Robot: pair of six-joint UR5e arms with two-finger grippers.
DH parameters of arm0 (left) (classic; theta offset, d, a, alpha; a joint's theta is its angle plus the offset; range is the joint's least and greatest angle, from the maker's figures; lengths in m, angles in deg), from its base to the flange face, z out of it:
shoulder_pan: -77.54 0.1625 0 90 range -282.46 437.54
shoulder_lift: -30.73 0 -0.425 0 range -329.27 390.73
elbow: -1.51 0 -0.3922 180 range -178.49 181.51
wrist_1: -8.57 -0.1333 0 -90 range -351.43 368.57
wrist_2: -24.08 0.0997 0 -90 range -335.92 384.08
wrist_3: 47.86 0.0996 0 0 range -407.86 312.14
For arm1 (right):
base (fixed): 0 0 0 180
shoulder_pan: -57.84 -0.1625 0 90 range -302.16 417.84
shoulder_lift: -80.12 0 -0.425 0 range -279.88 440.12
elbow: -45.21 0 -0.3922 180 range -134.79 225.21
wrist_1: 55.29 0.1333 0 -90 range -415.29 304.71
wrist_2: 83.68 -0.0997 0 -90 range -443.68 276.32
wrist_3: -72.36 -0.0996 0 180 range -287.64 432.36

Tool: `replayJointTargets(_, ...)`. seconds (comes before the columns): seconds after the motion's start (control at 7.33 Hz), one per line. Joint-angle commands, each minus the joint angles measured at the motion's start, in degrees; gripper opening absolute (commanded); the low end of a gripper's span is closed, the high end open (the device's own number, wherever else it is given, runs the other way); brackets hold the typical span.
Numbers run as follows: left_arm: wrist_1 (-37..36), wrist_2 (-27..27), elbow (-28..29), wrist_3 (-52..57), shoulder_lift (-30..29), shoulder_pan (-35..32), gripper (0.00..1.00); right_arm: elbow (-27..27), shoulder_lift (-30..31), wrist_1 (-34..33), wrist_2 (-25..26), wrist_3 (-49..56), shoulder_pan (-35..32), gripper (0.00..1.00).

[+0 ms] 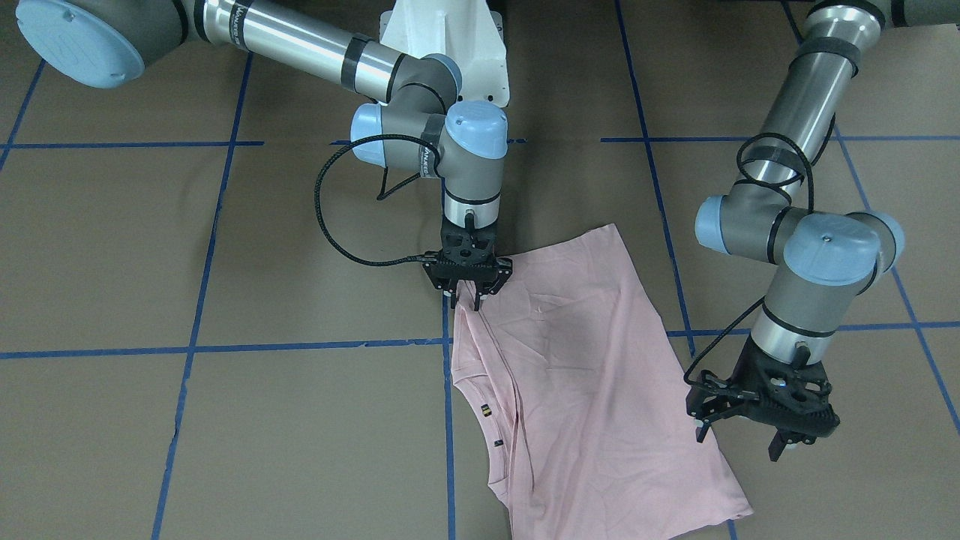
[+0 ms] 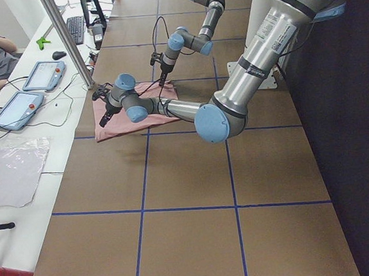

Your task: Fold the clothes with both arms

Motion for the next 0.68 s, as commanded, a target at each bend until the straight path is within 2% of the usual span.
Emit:
replayJointTargets(0.0,0.0,0.0,-0.02,0.09,0.06,0.0,1.0,0.03,0.05,0.18,0.03,-0.01,0.0,0.44)
replayJointTargets(0.41,0.0,0.0,-0.02,0.0,0.06,0.0,1.0,1.08,0.05,0.18,0.03,-0.01,0.17,0.44)
replayJointTargets(0.55,0.0,0.0,-0.02,0.09,0.06,0.0,1.0,1.09,-0.13,0.18,0.03,-0.01,0.18,0.37)
